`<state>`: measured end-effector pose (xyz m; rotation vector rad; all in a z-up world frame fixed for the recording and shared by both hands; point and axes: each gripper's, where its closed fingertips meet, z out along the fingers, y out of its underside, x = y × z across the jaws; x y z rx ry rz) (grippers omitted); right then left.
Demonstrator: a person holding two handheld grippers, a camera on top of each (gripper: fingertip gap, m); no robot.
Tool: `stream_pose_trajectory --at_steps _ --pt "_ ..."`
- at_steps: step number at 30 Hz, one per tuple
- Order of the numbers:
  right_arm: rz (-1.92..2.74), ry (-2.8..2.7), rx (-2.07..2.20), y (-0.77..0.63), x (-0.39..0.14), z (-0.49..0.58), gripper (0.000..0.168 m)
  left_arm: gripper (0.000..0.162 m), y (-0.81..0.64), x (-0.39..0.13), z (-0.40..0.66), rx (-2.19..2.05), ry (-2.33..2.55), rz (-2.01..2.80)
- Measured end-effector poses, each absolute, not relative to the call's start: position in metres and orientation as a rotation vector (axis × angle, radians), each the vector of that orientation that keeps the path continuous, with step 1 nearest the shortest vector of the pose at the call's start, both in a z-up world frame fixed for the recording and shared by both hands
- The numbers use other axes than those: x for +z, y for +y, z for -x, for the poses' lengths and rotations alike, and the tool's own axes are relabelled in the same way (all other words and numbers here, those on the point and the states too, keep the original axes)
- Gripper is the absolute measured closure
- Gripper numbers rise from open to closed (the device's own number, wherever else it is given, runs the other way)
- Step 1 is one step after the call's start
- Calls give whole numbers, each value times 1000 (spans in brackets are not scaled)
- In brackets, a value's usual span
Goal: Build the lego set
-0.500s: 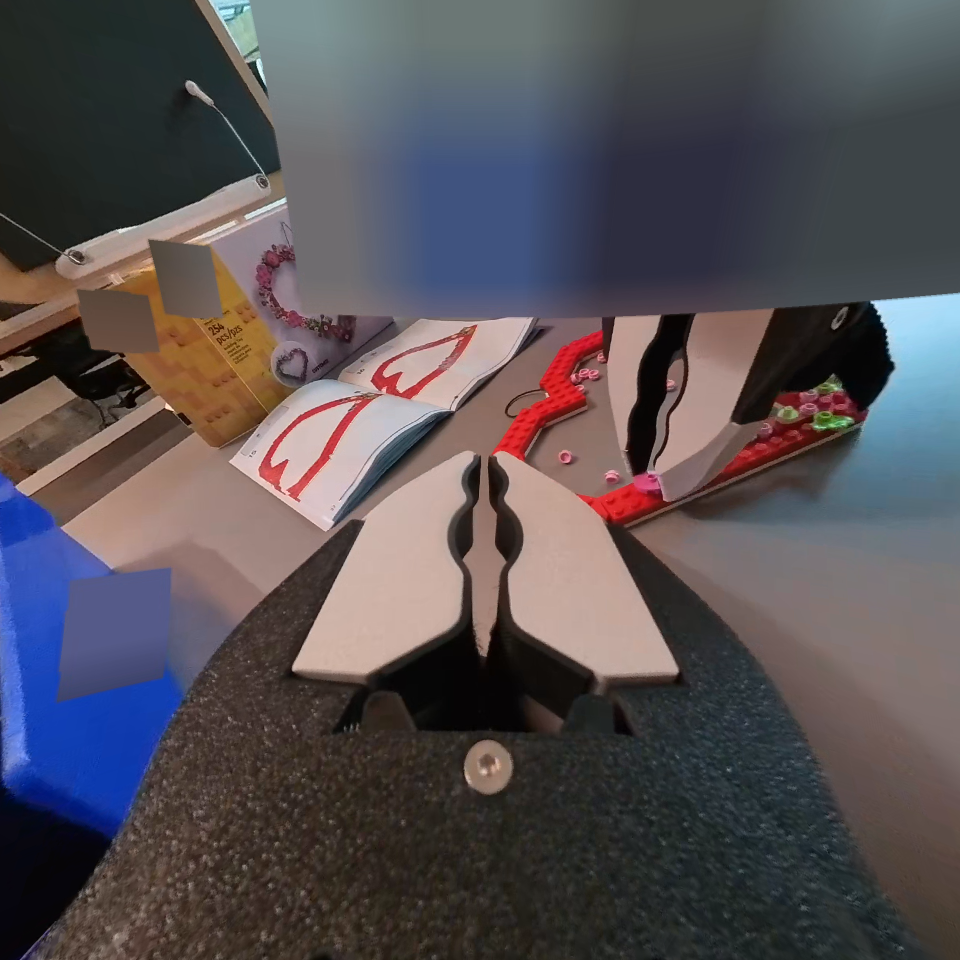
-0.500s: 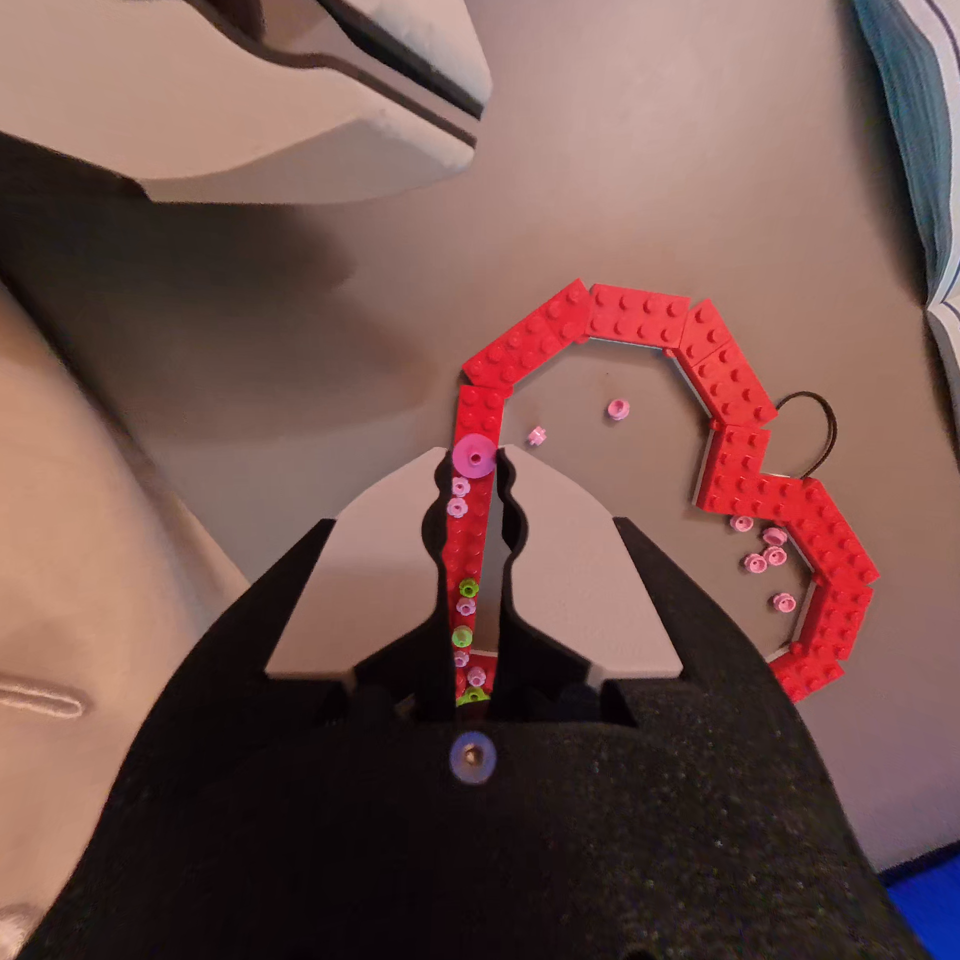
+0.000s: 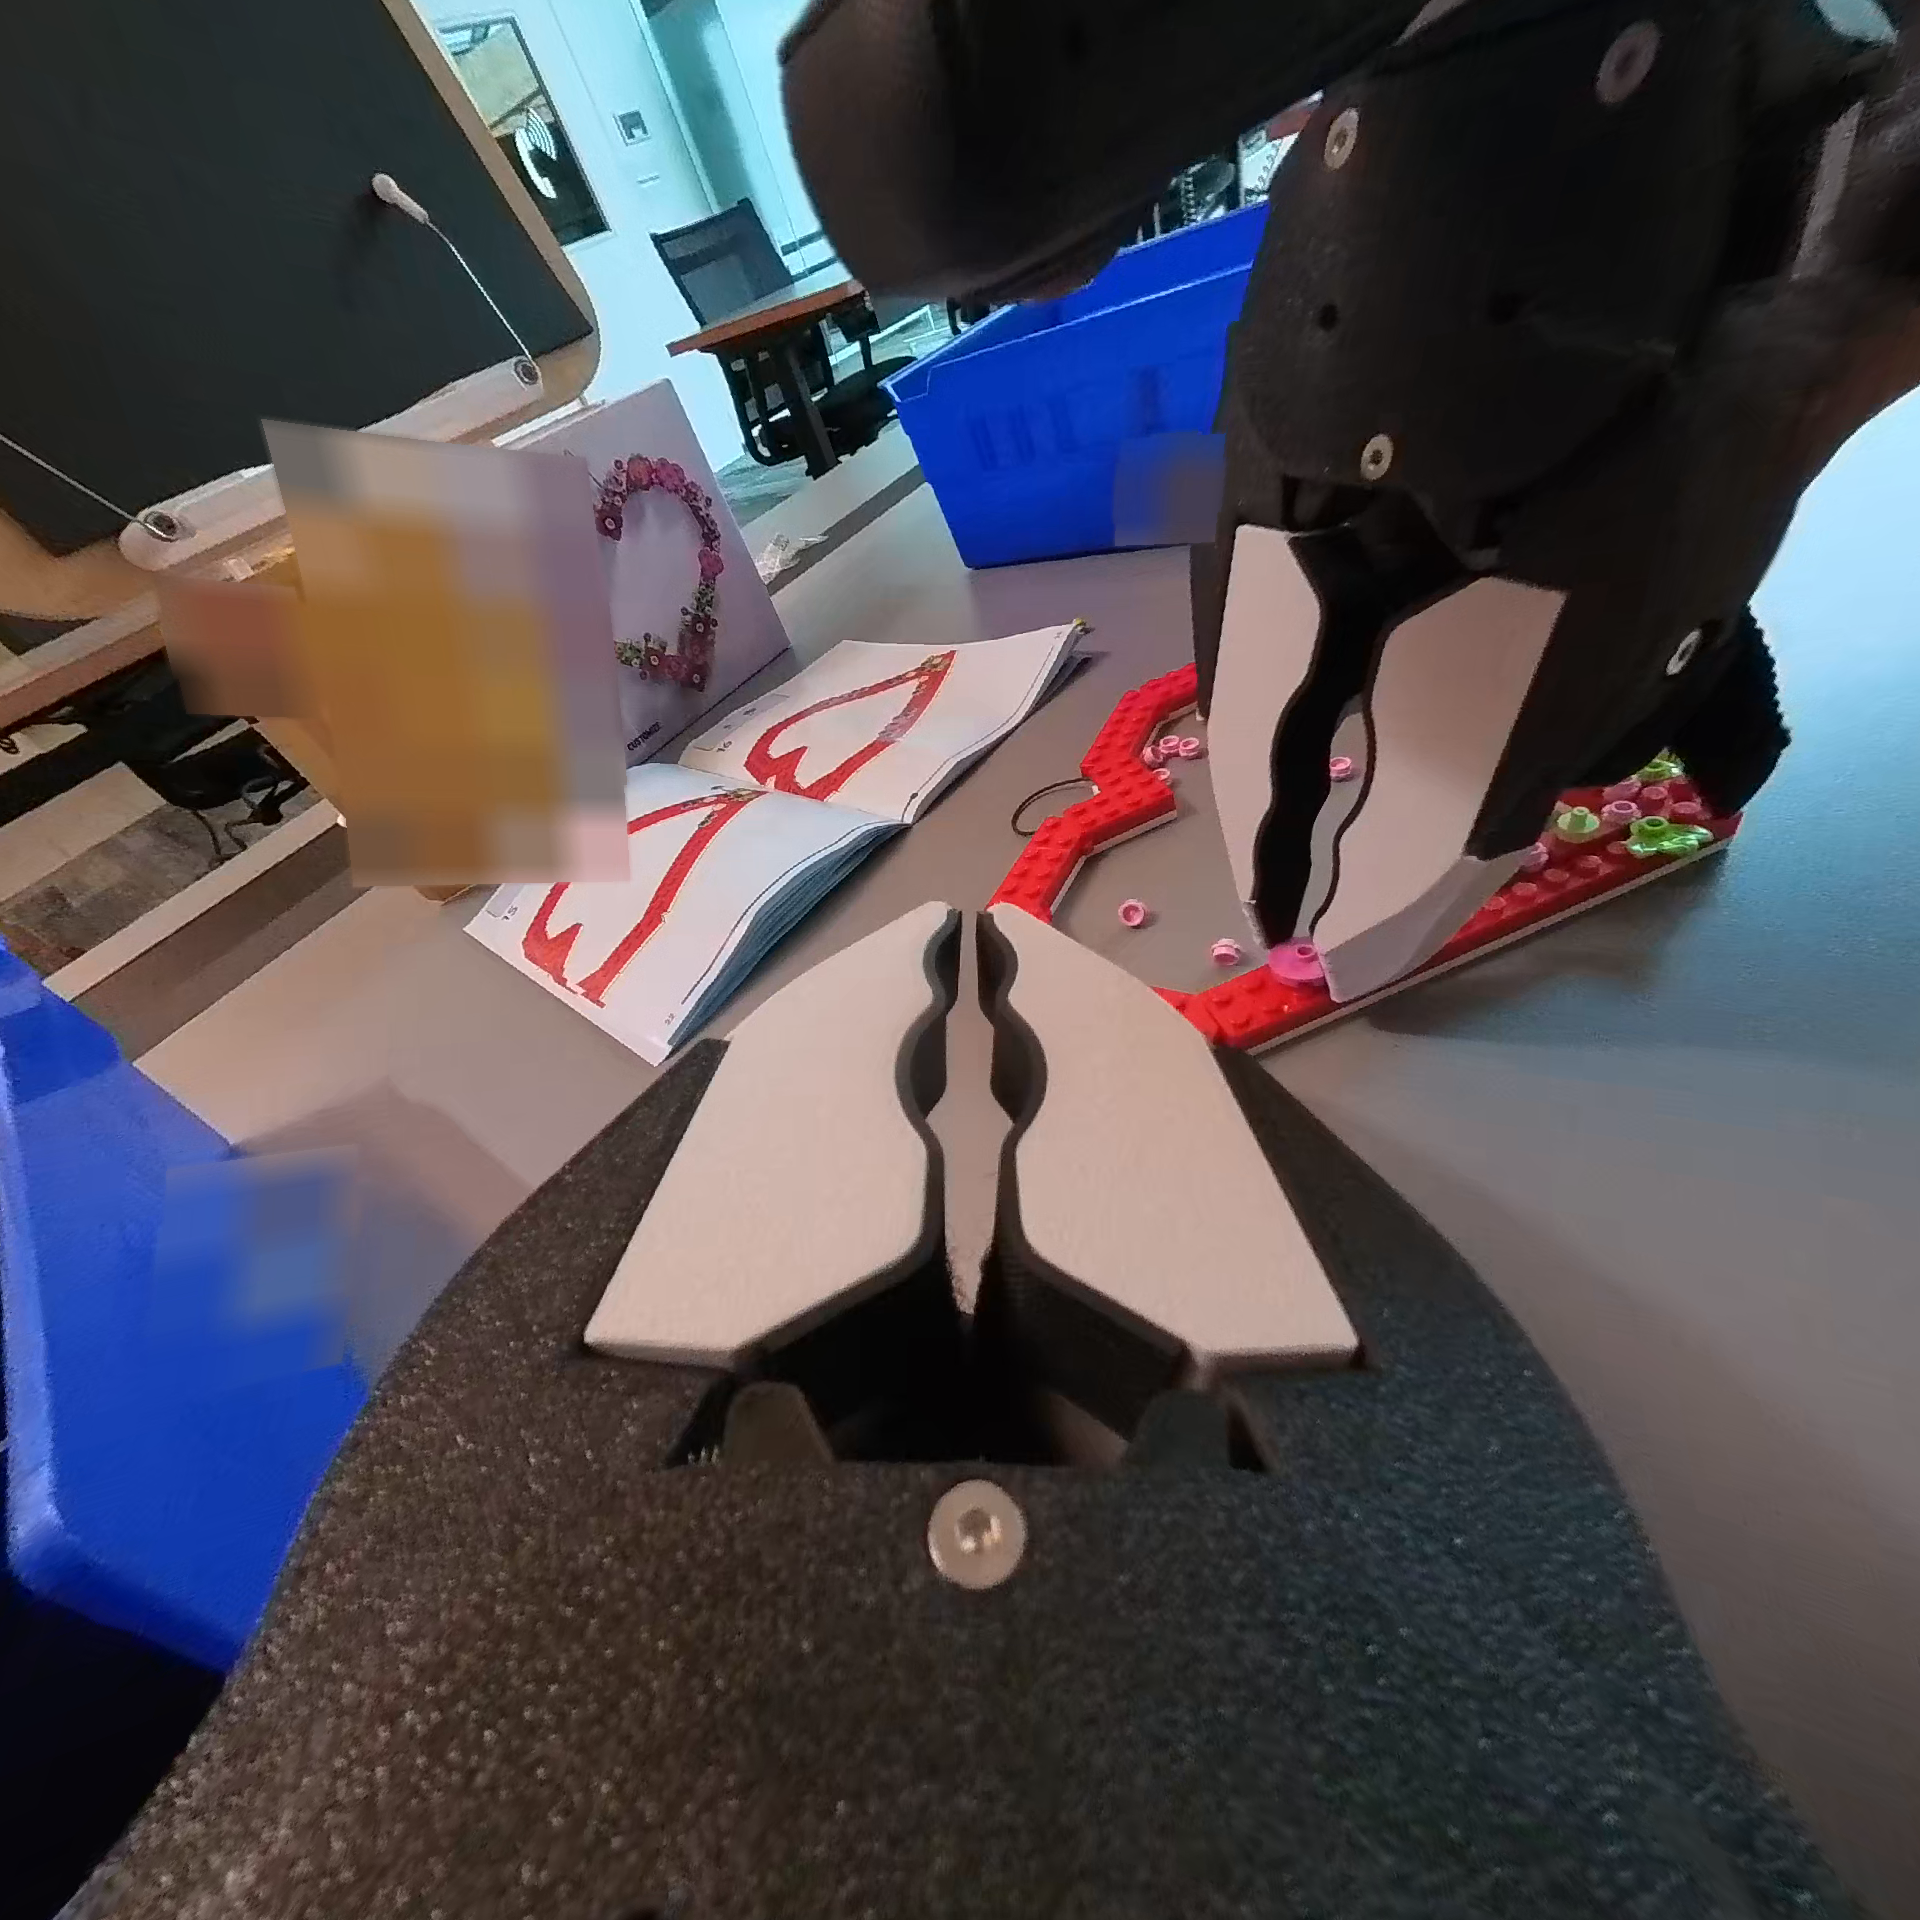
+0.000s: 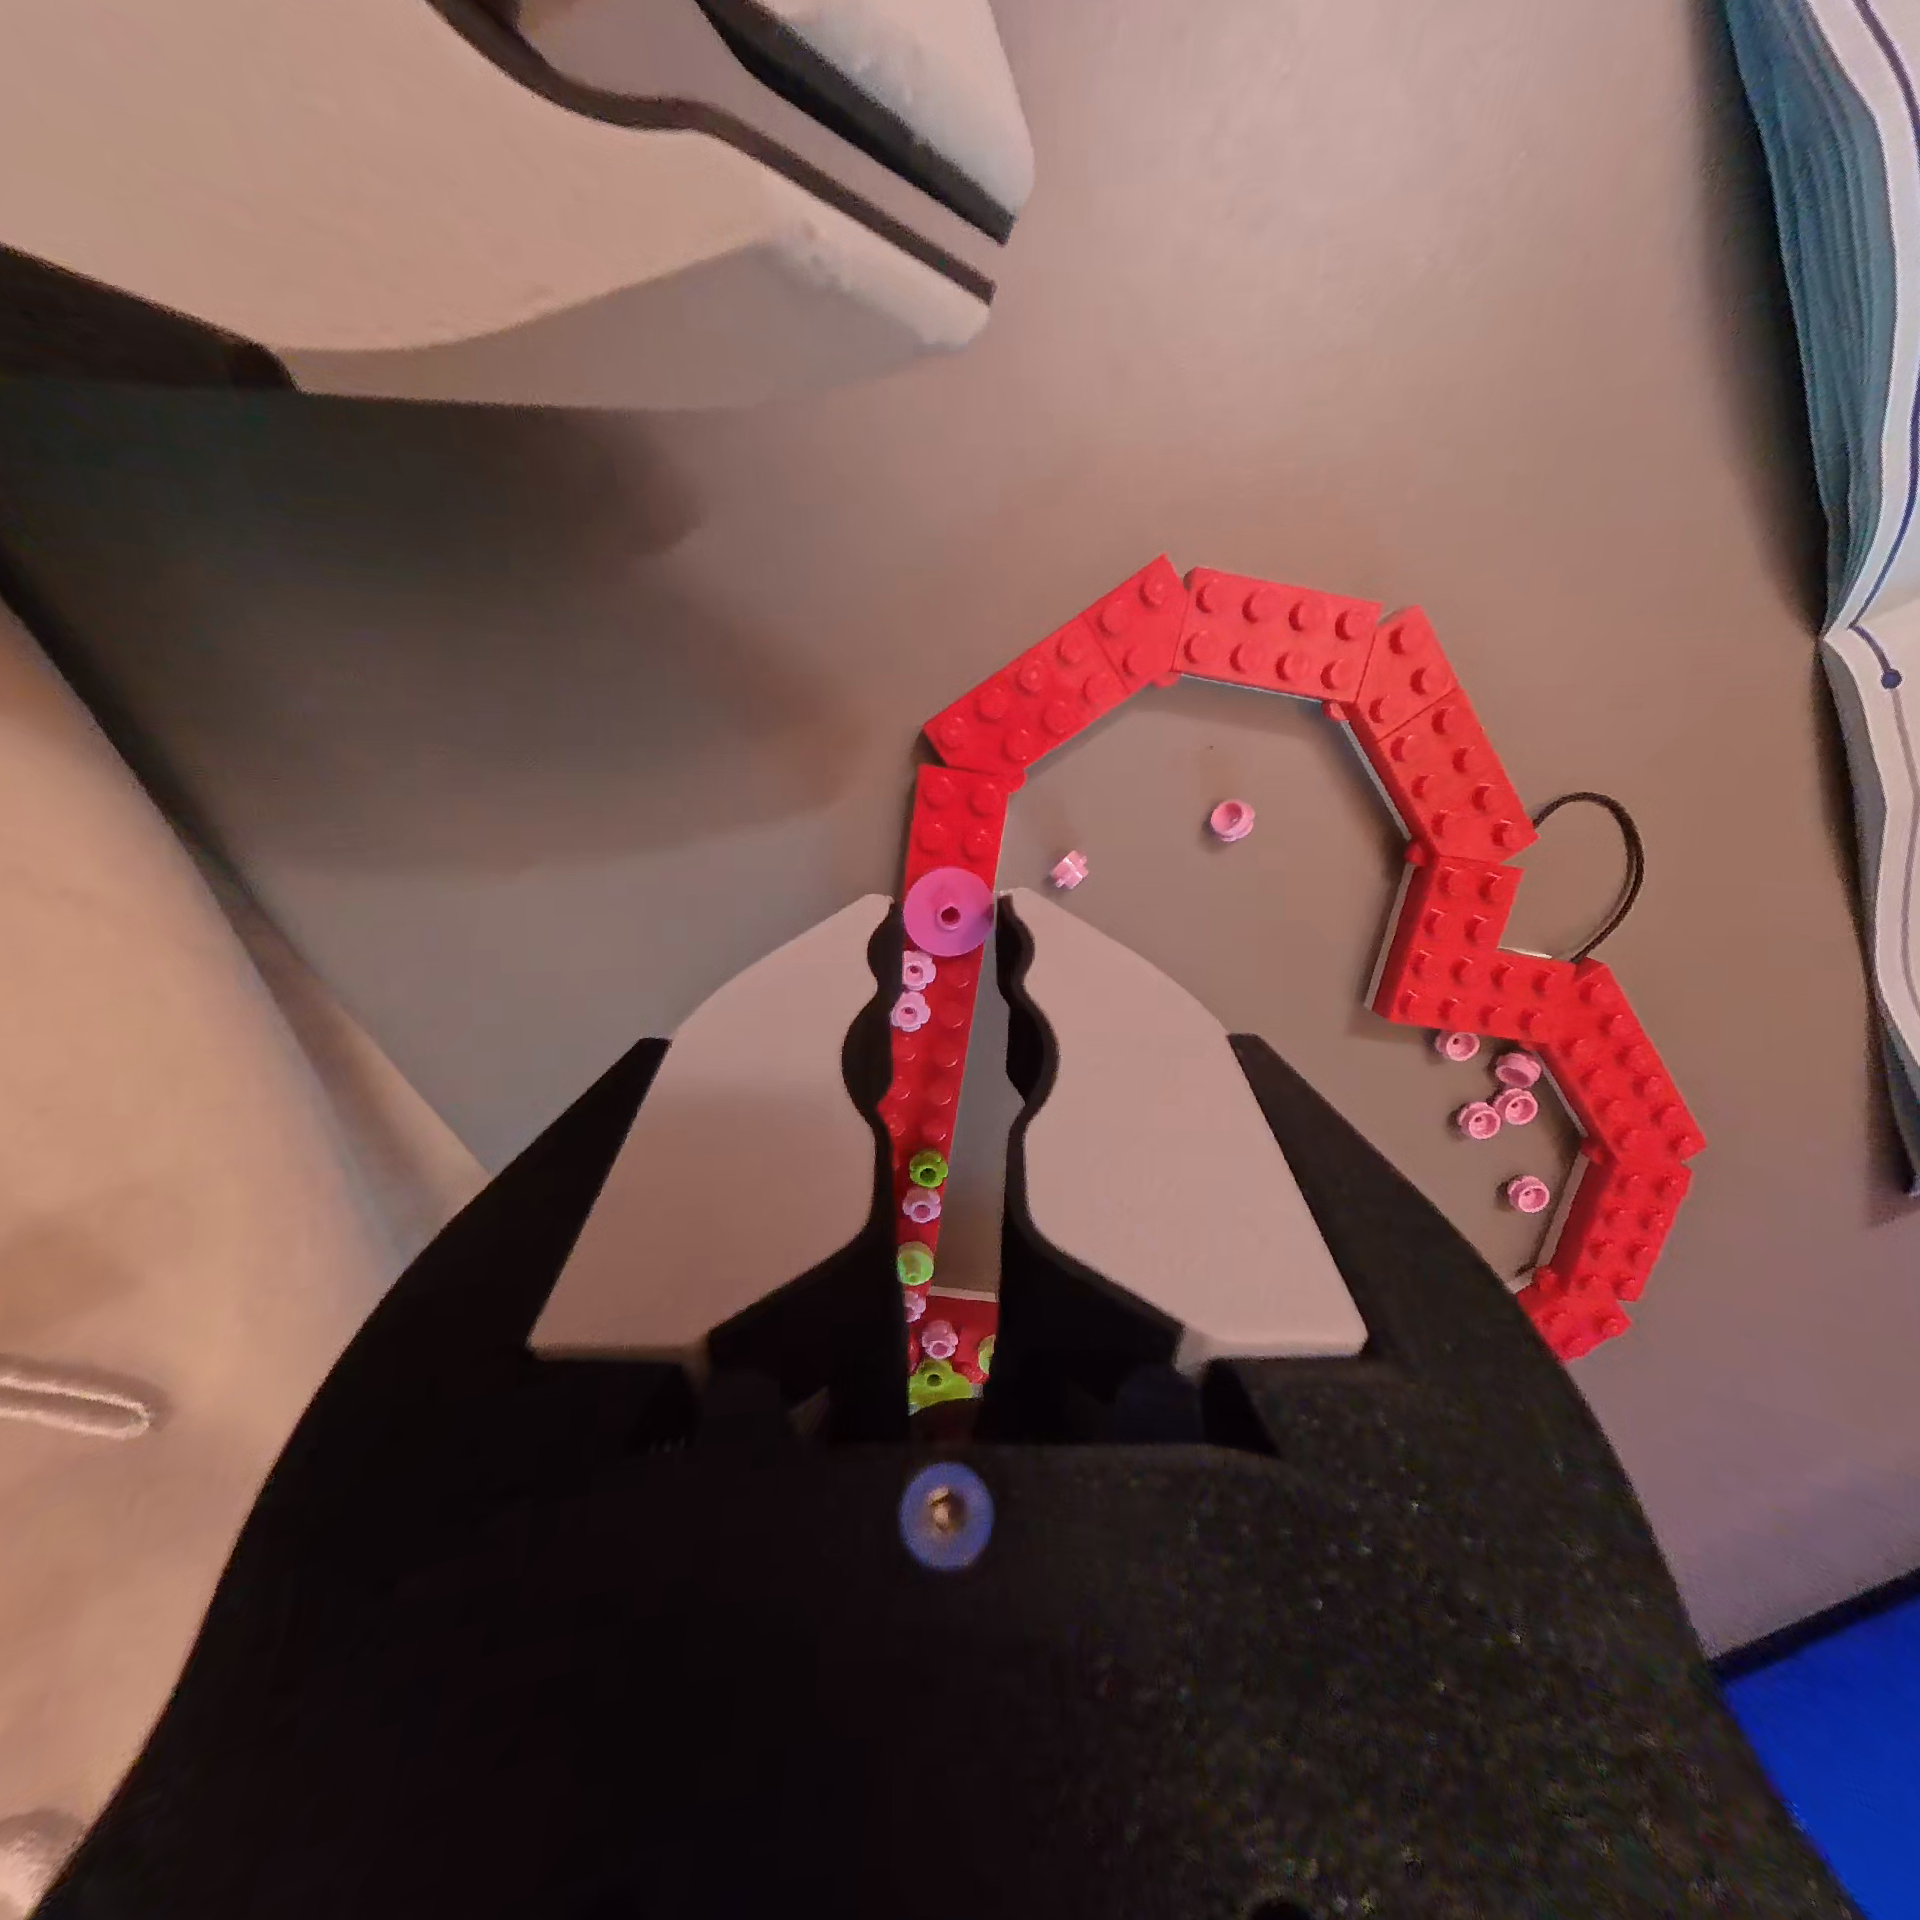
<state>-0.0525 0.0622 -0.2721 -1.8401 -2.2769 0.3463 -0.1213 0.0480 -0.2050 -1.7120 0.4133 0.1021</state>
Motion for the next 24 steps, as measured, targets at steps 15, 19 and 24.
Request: stream_pose_trajectory --at_steps 15,19,24 --pt "1874 -2225 549 64 -260 52 168 160 49 -205 121 104 417 1713" --pt "1858 -2237 578 62 -263 55 168 160 49 -206 122 115 421 1714" --pt "1858 -2247 549 63 -267 57 168 160 49 -207 122 122 426 1716"
